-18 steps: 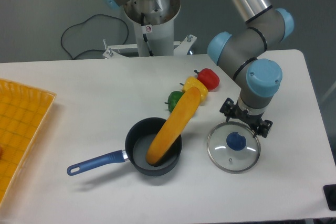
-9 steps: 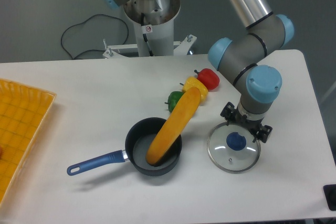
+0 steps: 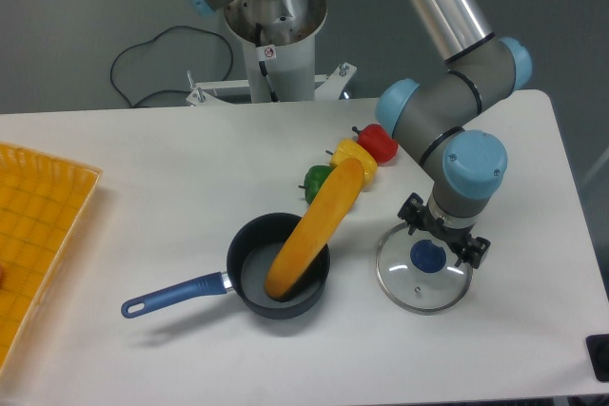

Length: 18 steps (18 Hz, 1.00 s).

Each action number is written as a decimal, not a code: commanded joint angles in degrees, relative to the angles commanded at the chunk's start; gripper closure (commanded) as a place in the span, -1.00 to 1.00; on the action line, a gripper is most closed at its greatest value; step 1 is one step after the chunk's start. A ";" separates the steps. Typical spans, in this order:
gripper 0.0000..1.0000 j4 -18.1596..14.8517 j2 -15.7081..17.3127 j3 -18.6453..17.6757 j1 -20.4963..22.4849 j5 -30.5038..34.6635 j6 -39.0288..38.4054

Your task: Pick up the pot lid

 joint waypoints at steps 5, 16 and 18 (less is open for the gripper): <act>-1.00 0.00 -0.35 -0.09 -0.35 0.00 -0.17; -1.00 0.70 -1.05 0.00 -0.62 0.00 -0.18; -1.00 0.79 -1.14 0.00 -0.88 0.00 -0.18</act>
